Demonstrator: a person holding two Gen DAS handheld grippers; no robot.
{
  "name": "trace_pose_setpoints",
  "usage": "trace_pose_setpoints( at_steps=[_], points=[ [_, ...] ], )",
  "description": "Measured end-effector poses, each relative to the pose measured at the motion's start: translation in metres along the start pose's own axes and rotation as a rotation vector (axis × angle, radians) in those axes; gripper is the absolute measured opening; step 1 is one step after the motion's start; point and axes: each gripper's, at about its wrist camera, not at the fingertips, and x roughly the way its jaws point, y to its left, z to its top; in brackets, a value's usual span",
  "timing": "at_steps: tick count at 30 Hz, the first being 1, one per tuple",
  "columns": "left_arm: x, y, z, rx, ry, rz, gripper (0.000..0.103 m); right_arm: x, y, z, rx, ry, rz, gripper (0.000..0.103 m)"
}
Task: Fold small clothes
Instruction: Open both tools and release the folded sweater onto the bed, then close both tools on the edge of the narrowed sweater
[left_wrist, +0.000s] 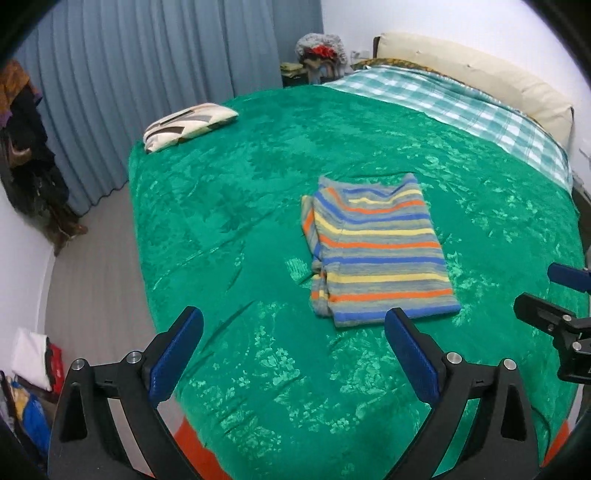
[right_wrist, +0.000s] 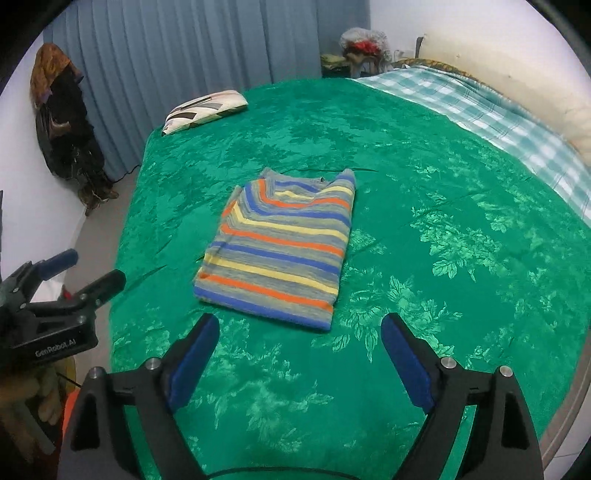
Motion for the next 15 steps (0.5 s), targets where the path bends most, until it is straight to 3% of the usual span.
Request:
trace_pose_setpoints(
  at_steps=[3, 8, 10, 15],
  points=[
    [0.013, -0.001, 0.002, 0.016, 0.008, -0.039, 0.102, 0.004, 0.0, -0.001, 0.01, -0.002, 0.009, 0.089],
    [0.097, 0.019, 0.025, -0.087, 0.096, -0.281, 0.102, 0.058, -0.039, 0.007, 0.129, 0.023, 0.095, 0.091],
    [0.135, 0.024, 0.036, -0.132, 0.136, -0.331, 0.102, 0.089, -0.062, 0.016, 0.19, 0.045, 0.121, 0.091],
    [0.211, 0.01, 0.057, -0.098, 0.236, -0.318, 0.101, 0.156, -0.079, 0.047, 0.224, 0.061, 0.23, 0.091]
  ],
)
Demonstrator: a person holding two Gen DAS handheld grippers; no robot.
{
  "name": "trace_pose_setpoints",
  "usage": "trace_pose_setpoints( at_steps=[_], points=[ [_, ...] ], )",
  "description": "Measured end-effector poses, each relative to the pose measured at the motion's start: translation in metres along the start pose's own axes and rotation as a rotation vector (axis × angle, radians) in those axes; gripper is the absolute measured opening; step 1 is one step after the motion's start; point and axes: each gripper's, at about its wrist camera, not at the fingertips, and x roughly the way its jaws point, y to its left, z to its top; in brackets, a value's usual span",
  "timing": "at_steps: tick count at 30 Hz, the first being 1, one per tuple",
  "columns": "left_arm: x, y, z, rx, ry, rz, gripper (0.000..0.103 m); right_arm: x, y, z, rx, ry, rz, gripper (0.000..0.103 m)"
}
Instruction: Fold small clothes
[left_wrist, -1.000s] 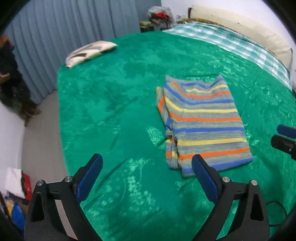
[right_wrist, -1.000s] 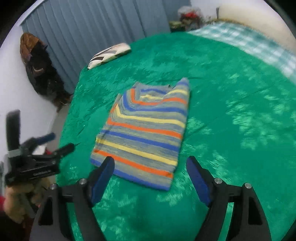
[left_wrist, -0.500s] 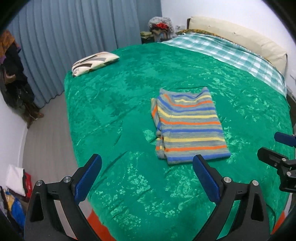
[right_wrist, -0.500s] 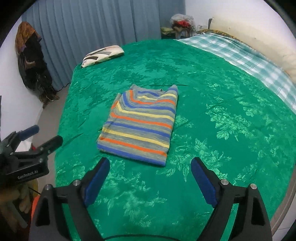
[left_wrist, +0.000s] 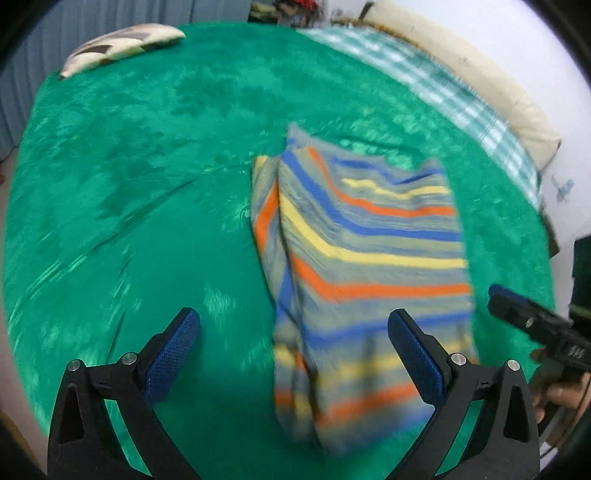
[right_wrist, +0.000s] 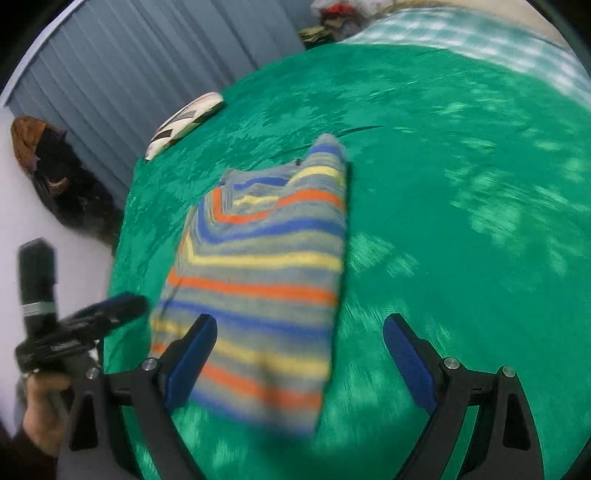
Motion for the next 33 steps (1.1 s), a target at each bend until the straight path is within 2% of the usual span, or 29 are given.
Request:
trace_pose_setpoints(
  at_steps=[2, 4, 5, 6, 7, 8, 9, 12, 16, 19, 20, 21, 23, 24, 26, 30, 31, 33],
  points=[
    [0.021, -0.002, 0.008, 0.01, 0.022, 0.022, 0.101, 0.028, -0.008, 0.015, 0.038, 0.009, 0.002, 0.091],
    [0.03, -0.005, 0.011, 0.018, 0.013, 0.003, 0.1, 0.053, -0.014, 0.025, 0.078, 0.038, 0.004, 0.091],
    [0.031, -0.008, 0.011, 0.024, 0.004, -0.008, 0.087, 0.066, -0.015, 0.028, 0.086, 0.049, -0.004, 0.09],
    [0.032, -0.012, 0.011, 0.033, -0.007, -0.038, 0.044, 0.07, -0.01, 0.029, 0.066, 0.04, -0.011, 0.077],
    [0.033, -0.015, 0.013, 0.03, 0.003, -0.055, 0.026, 0.073, -0.002, 0.03, 0.025, 0.032, -0.007, 0.039],
    [0.032, -0.017, 0.014, 0.02, 0.001, -0.041, 0.022, 0.075, 0.008, 0.032, -0.013, 0.04, 0.003, 0.032],
    [0.026, -0.021, 0.017, 0.016, -0.016, -0.037, 0.013, 0.074, 0.016, 0.034, -0.047, 0.037, -0.018, 0.027],
    [-0.013, -0.034, 0.02, 0.039, -0.098, -0.061, 0.013, 0.05, 0.04, 0.04, -0.137, -0.023, -0.058, 0.024],
    [-0.069, -0.046, 0.025, 0.083, -0.204, -0.072, 0.013, 0.001, 0.063, 0.05, -0.195, -0.129, -0.039, 0.024],
    [-0.089, -0.048, 0.031, 0.088, -0.235, -0.069, 0.016, -0.028, 0.074, 0.061, -0.207, -0.178, -0.01, 0.025],
    [-0.086, -0.048, 0.032, 0.087, -0.224, -0.045, 0.027, -0.031, 0.073, 0.062, -0.204, -0.179, -0.006, 0.025],
    [-0.079, -0.046, 0.033, 0.088, -0.205, -0.015, 0.058, -0.03, 0.071, 0.065, -0.199, -0.162, -0.009, 0.033],
    [-0.064, -0.039, 0.022, 0.079, -0.176, 0.104, 0.093, -0.019, 0.065, 0.067, -0.186, -0.107, -0.077, 0.073],
    [-0.062, -0.037, 0.012, 0.08, -0.188, 0.157, 0.093, -0.018, 0.06, 0.064, -0.179, -0.094, -0.124, 0.103],
    [-0.069, -0.039, -0.014, 0.123, -0.206, 0.234, 0.093, -0.026, 0.053, 0.048, -0.184, -0.098, -0.203, 0.102],
    [-0.104, -0.051, -0.067, 0.179, -0.258, 0.451, 0.1, -0.057, 0.055, 0.007, -0.232, -0.09, -0.311, 0.103],
    [-0.114, -0.057, -0.075, 0.184, -0.254, 0.487, 0.1, -0.068, 0.06, -0.005, -0.243, -0.095, -0.322, 0.103],
    [-0.136, -0.068, -0.092, 0.162, -0.242, 0.491, 0.1, -0.093, 0.069, -0.028, -0.256, -0.115, -0.34, 0.103]
  ],
)
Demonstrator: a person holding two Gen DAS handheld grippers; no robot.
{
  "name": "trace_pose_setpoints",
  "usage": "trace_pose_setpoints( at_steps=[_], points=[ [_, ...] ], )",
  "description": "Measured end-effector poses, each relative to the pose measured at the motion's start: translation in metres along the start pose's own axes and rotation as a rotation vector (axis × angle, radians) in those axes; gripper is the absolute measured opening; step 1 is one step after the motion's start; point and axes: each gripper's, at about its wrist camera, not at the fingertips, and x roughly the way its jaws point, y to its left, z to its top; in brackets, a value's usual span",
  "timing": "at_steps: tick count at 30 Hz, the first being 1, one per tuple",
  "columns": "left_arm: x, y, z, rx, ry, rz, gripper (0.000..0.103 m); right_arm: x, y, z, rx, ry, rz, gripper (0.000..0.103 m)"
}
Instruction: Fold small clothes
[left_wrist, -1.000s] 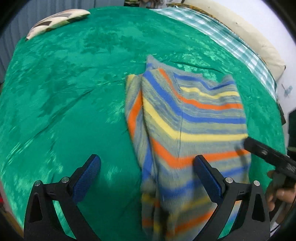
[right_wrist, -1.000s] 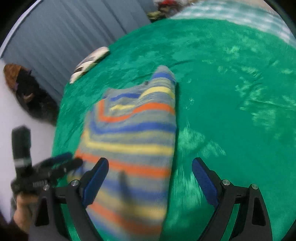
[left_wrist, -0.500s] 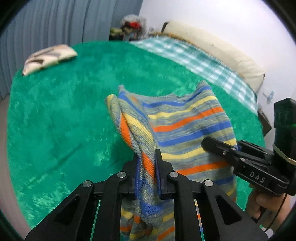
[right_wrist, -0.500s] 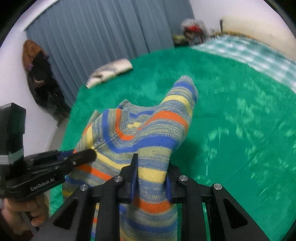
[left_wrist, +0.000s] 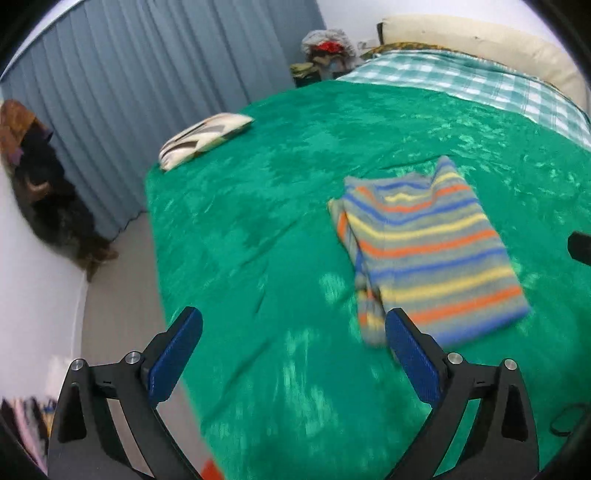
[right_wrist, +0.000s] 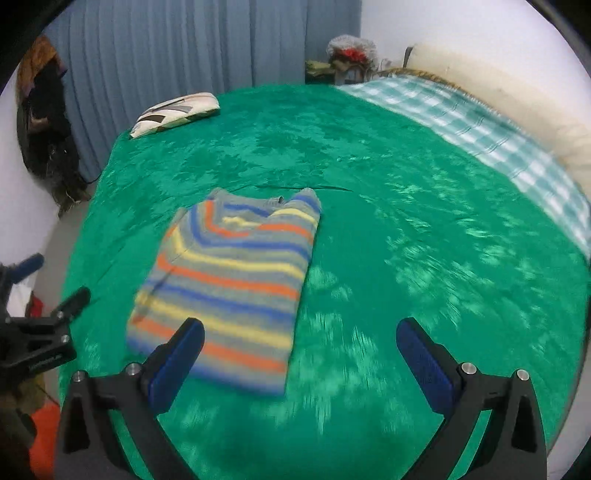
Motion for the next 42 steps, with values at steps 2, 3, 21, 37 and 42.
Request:
trace_pose_setpoints(
  at_steps=[2, 3, 21, 37, 42],
  points=[
    [-0.024, 0.006, -0.006, -0.021, -0.017, -0.009, 0.1, -0.03, 0.008, -0.011, 0.004, -0.024, -0.01, 0.103],
    [-0.036, 0.008, -0.008, -0.032, -0.02, -0.009, 0.1, -0.041, 0.011, -0.014, 0.008, -0.033, -0.018, 0.103],
    [-0.101, 0.02, -0.013, -0.195, 0.013, -0.103, 0.103, -0.142, 0.05, -0.04, -0.01, -0.09, -0.115, 0.103],
    [-0.127, 0.016, -0.002, -0.167, 0.028, -0.072, 0.103, -0.156, 0.037, -0.033, 0.009, -0.068, -0.121, 0.103],
    [-0.165, 0.024, -0.019, -0.164, 0.041, -0.057, 0.103, -0.186, 0.035, -0.042, 0.01, -0.065, -0.102, 0.103]
  ],
)
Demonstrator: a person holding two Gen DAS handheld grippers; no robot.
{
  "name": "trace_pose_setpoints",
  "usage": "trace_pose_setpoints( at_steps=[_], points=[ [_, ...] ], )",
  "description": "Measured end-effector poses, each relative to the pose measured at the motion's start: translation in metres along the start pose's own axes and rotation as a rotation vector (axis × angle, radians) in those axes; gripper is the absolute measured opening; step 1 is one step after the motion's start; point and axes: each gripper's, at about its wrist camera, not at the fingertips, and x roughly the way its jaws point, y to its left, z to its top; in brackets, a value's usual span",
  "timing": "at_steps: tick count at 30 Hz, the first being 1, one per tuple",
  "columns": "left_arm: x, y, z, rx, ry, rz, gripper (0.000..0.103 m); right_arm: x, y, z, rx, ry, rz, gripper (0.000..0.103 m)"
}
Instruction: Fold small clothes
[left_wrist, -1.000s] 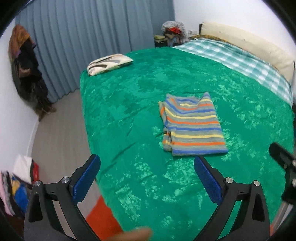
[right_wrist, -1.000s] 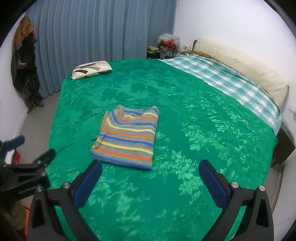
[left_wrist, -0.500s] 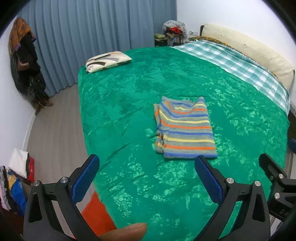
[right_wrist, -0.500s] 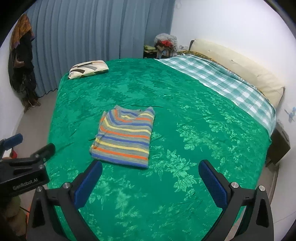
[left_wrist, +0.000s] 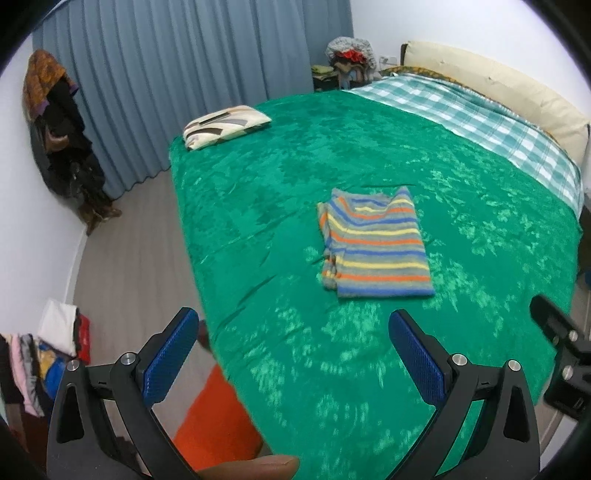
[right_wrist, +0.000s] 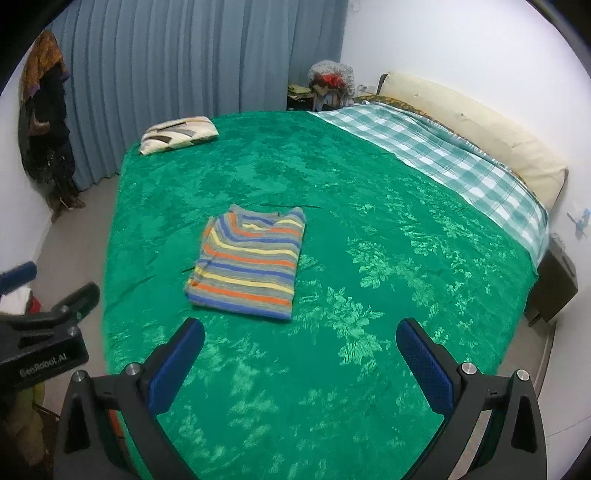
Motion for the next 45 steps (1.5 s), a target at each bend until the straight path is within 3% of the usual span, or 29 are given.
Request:
trace_pose_setpoints(
  at_steps=[11, 18, 45],
  points=[
    [-0.075, 0.008, -0.029, 0.007, -0.034, -0.033, 0.103, -0.104, -0.007, -0.048, 0.016, -0.043, 0.026, 0.103],
    [-0.098, -0.002, -0.037, 0.04, -0.043, -0.061, 0.102, -0.138, -0.011, -0.055, 0.037, -0.075, 0.014, 0.103],
    [-0.11, -0.009, -0.043, 0.062, -0.071, -0.046, 0.102, -0.153, -0.006, -0.058, 0.053, -0.093, 0.008, 0.103]
  ],
)
